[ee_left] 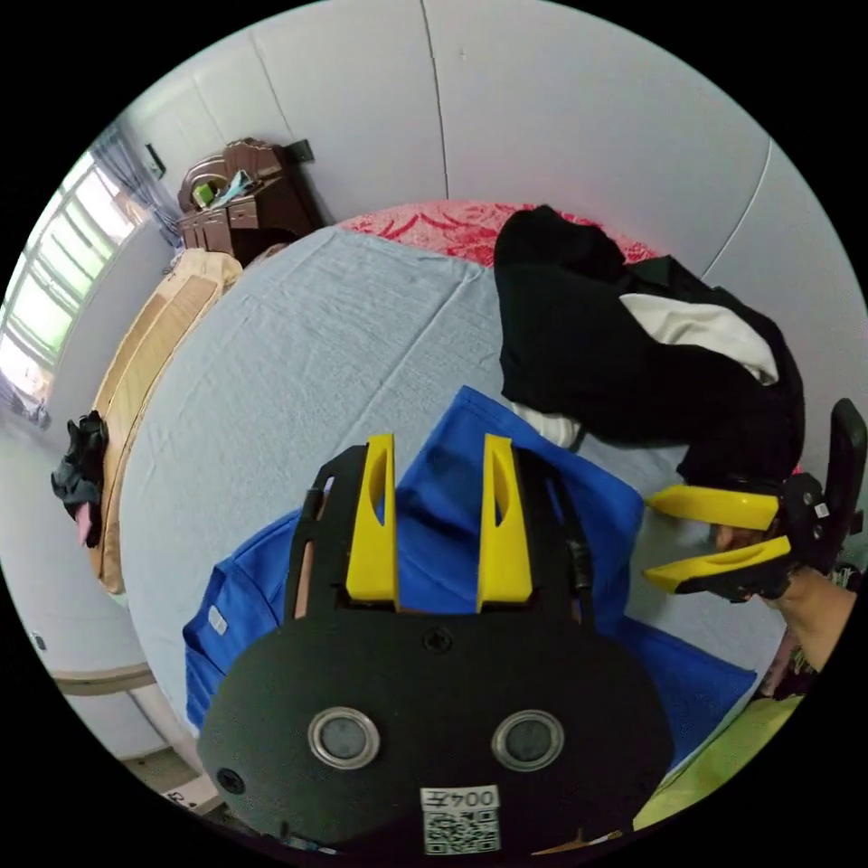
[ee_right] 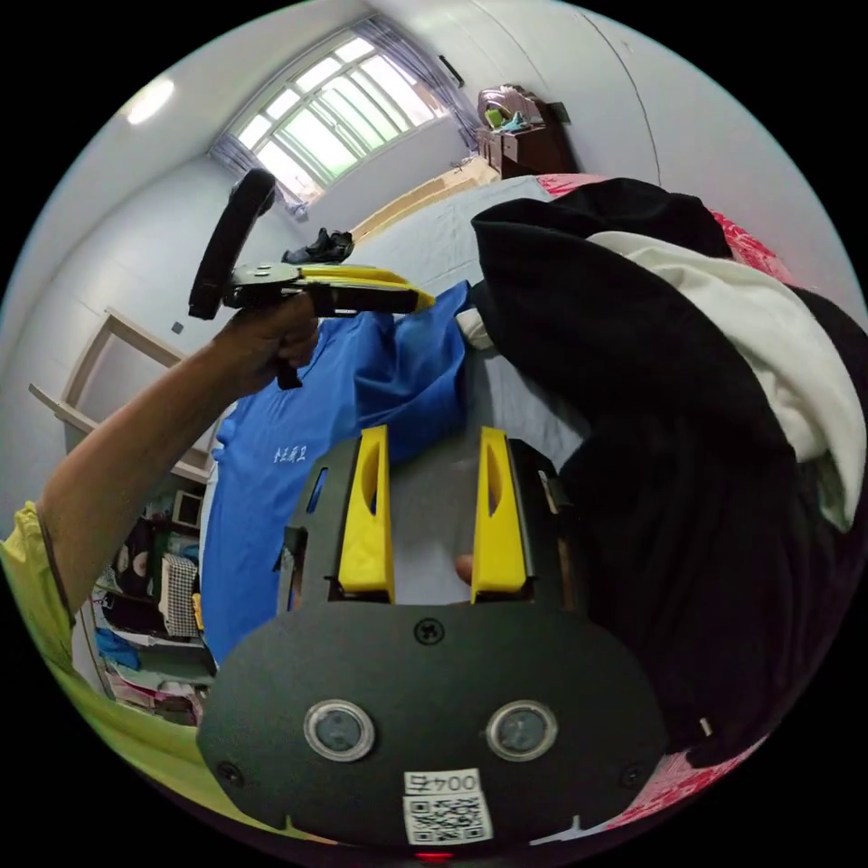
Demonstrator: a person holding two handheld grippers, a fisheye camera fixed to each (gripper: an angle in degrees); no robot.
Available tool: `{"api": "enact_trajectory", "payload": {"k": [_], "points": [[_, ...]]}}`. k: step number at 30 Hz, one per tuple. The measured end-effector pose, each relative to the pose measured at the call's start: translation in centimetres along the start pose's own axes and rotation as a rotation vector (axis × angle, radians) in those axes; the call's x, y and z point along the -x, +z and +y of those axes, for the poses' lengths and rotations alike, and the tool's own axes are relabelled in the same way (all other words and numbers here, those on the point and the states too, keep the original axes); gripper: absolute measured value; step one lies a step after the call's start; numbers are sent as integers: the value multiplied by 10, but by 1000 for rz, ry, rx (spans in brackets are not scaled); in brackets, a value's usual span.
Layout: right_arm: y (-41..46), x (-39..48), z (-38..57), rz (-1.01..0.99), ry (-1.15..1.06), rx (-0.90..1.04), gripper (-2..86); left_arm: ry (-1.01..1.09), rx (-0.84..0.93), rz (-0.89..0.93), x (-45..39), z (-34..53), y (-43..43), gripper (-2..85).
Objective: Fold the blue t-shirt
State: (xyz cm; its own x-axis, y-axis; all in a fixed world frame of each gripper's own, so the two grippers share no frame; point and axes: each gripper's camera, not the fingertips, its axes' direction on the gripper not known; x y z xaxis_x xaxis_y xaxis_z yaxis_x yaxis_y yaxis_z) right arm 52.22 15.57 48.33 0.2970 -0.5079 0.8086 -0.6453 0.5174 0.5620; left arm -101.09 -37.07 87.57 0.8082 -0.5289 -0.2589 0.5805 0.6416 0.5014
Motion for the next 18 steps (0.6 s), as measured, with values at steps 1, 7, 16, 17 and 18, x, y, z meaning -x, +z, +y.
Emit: {"api": "enact_trajectory", "payload": {"k": [1,7,16,17,18], "points": [[4,1,-3,1,-5,7,136,7,40,1,0,-6,11,128],[31,4,-16,0,-15,28,33,-27,17,153,10,-7,24,39],[47,24,-28,276,2,34,75,-17,-24,88,6,-25,7,92],[47,26,-27,321,10,38,110,-40,-9,105,9,-26,9,104],[46,29,-24,331,7,57,129,-103,-6,141,16,-25,10,129]]}}
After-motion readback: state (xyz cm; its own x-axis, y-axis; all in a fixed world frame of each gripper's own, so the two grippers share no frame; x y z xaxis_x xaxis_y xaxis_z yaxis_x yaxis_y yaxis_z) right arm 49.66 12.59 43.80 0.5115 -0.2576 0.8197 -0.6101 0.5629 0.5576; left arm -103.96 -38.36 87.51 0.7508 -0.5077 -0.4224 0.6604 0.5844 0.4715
